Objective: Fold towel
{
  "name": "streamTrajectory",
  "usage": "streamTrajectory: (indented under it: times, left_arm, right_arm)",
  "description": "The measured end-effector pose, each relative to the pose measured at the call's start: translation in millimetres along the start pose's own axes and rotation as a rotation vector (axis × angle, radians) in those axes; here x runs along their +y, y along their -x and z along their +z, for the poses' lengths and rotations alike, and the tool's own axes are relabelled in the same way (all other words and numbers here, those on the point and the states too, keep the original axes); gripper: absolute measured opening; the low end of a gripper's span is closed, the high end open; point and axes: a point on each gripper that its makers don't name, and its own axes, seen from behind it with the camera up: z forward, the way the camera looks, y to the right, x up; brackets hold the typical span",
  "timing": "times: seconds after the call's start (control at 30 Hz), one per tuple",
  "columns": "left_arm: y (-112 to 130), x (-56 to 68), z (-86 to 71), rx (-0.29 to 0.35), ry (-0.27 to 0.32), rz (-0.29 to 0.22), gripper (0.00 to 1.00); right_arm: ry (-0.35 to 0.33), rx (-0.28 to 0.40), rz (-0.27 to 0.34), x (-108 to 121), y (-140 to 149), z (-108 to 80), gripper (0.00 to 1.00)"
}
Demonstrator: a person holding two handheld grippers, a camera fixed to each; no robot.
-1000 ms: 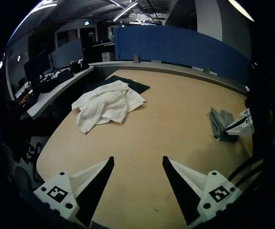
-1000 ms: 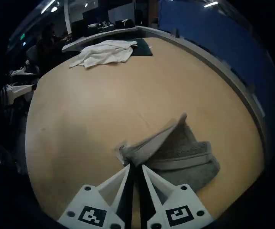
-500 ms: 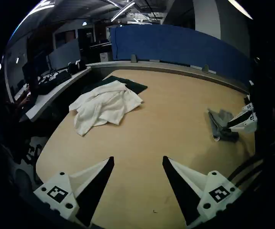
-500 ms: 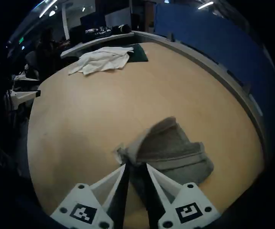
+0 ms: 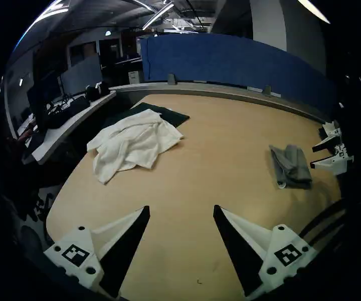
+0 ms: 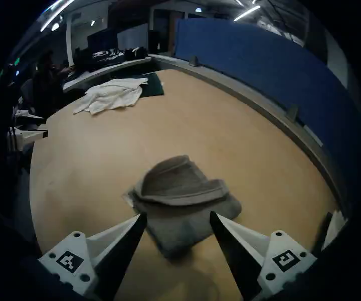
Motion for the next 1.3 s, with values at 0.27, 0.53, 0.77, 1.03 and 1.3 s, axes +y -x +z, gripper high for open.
streamTrajectory:
  times: [0.27,0.53,0.77,1.03,1.3]
  left_arm:
    - [-5,4.8,-0.7,0.006,0.005,0.009,0.94]
    - [-5,5.3,-3.3,0.007,0.005,0.01,0.94]
    - [-3,4.1,-4.6,0.007,0.001,0.008,0.94]
    - [0,0.6,-5.0,0.005,-0.003,0.006,0.94]
    - [4,-2.9,-5.1,0.001,-0.007,0.003,0.94]
  right_arm:
    - [0.012,-0.002,0.036,3,11,-5.2,1.0]
    - [0.019,-0.01,0.044,2,20,-3.2,1.0]
    - [0.023,-0.036,0.053,-2,37,2.3,1.0]
    - [0.022,-0.089,0.069,-9,68,15.1,0.95]
    - [0.007,-0.122,0.103,-14,84,23.4,0.68]
